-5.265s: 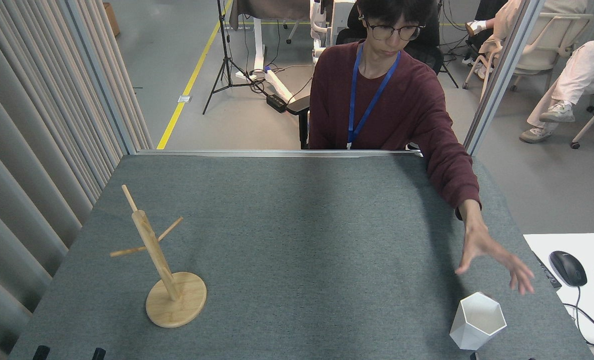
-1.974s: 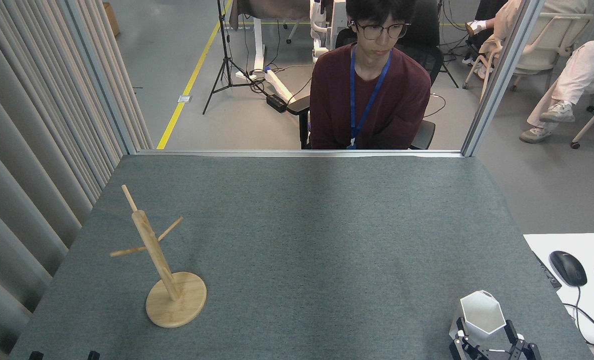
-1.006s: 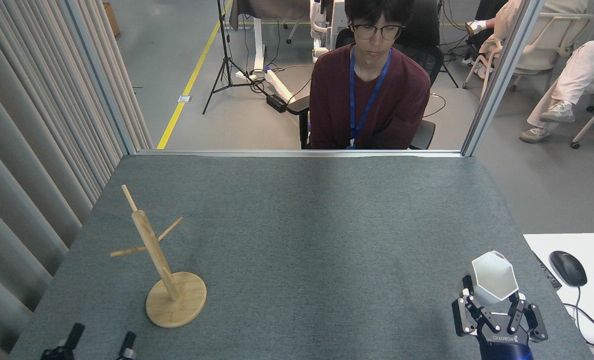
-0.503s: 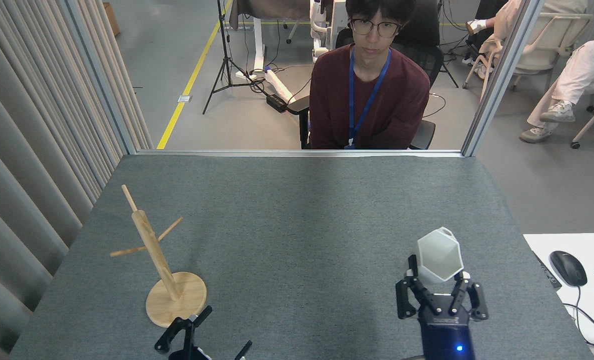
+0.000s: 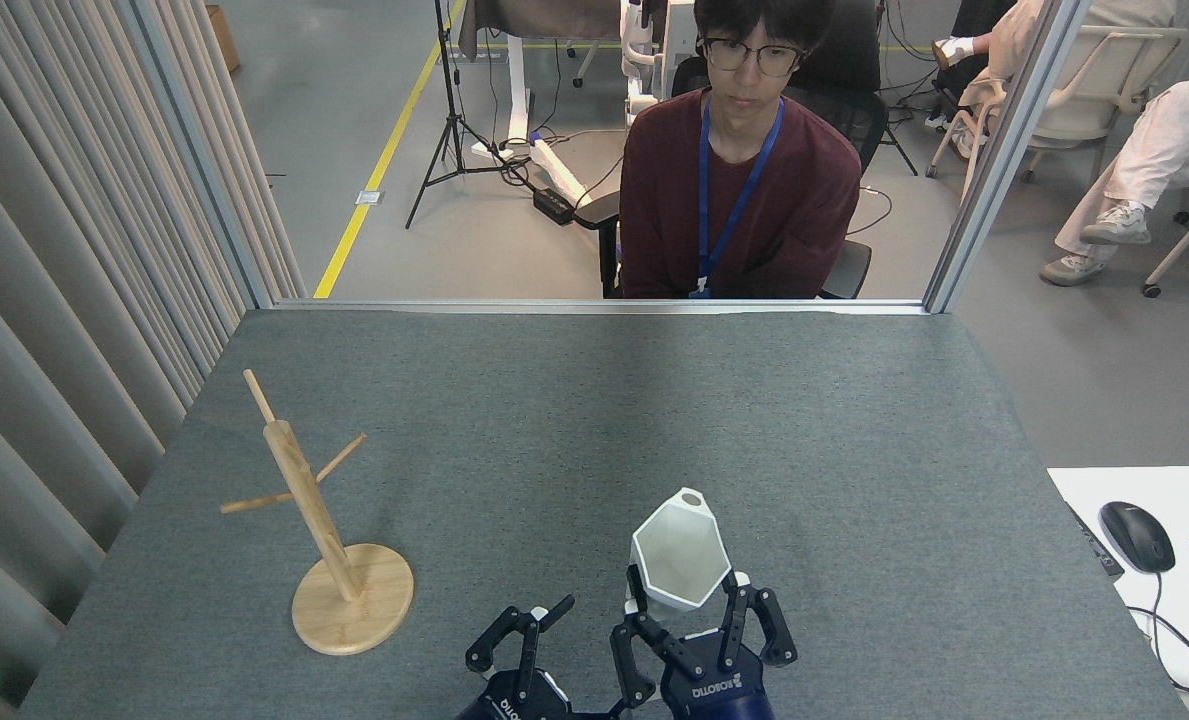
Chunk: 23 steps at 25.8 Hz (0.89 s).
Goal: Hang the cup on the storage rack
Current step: 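Lift the cup with the right gripper and carry it toward the left gripper, then grasp the cup with the left gripper and release the right gripper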
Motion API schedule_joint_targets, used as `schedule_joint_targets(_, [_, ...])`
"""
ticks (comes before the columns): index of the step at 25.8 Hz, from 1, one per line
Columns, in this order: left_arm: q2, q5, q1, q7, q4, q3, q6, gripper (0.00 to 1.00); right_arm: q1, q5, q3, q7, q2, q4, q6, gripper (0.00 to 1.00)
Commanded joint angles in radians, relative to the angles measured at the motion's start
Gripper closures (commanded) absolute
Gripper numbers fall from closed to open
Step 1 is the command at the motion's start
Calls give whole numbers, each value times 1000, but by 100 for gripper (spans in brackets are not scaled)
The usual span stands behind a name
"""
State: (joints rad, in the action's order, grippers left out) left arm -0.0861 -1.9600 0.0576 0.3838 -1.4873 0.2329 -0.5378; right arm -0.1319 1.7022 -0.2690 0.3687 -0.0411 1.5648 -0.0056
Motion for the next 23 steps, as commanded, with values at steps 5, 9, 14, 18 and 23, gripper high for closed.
schedule_joint_targets(5, [-10,0,-50,-6,44,13,7,0,-48,36,-61,32,-3,-8,15,46])
schedule_joint_targets(9, [-14,0,-59,-8,50,13,7,0,-48,39,-87,32,-3,-11,30,46])
schedule_joint_targets(14, [-14,1,-61,-6,51,13,7,0,-48,71,-125,33,-3,-28,47,46])
schedule_joint_targets(18, [-14,1,-61,-8,53,11,7,0,-48,73,-159,35,-3,-28,68,45])
schedule_joint_targets(23, [-14,1,-61,-8,45,13,7,36,-54,86,-167,35,-2,-29,75,45])
